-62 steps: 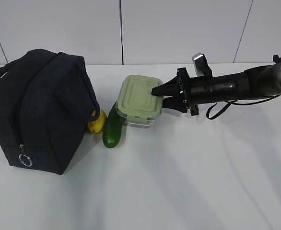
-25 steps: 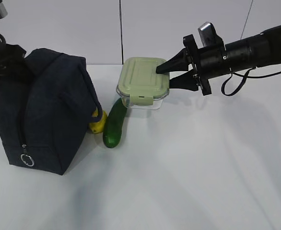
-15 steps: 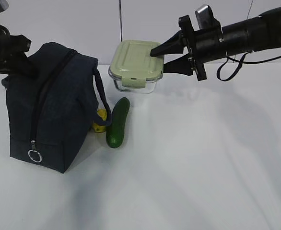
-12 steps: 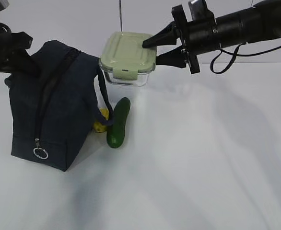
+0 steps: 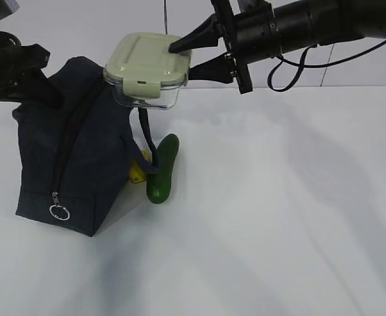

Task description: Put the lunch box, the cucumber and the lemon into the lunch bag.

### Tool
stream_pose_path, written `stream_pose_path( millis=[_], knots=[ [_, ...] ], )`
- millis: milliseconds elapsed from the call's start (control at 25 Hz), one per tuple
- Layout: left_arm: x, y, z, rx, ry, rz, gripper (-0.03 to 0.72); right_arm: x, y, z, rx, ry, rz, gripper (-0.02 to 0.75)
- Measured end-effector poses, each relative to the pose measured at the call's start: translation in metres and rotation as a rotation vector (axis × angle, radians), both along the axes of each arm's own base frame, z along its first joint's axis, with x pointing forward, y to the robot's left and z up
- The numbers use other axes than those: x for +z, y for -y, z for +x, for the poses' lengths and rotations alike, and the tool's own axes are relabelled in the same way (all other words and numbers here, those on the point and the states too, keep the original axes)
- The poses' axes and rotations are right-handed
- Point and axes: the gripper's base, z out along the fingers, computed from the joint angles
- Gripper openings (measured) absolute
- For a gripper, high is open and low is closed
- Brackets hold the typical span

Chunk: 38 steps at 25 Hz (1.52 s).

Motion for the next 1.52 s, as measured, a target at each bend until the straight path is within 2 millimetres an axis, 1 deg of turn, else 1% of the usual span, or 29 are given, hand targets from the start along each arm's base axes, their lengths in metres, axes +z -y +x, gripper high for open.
stream_pose_path(
  millis=[240,640,720,880,1000,1280,1440,1520],
  knots=[
    [0.000,0.007,-0.001,-0.015,-0.002,-0.009,0.001,0.002,-0.022,-0.009,0.044,-0.025,0.023,0.351],
    [0.002,0.008,-0.001,-0.007,-0.006,-0.038,0.000,0.000,-0.038,-0.013,0.041,-0.032,0.019,0.351],
    [0.002,0.008,-0.001,-0.008,-0.008,-0.038,-0.001,-0.004,-0.043,-0.014,0.048,-0.041,0.017,0.351],
    [0.002,0.008,-0.001,-0.008,-0.008,-0.038,-0.001,-0.025,-0.046,-0.009,0.053,-0.075,-0.008,0.351],
    [0.002,0.009,-0.002,-0.007,-0.010,-0.045,-0.001,-0.036,-0.046,-0.006,0.050,-0.080,-0.045,0.351],
    [0.002,0.011,-0.002,-0.009,-0.014,-0.057,-0.001,-0.044,-0.046,-0.005,0.036,-0.049,-0.147,0.351],
    [0.002,0.011,-0.003,-0.014,-0.021,-0.061,-0.002,-0.051,-0.057,-0.007,0.032,-0.048,-0.160,0.351],
    [0.002,0.011,-0.003,-0.018,-0.028,-0.062,-0.002,-0.059,-0.065,-0.008,0.032,-0.055,-0.168,0.351]
  ],
)
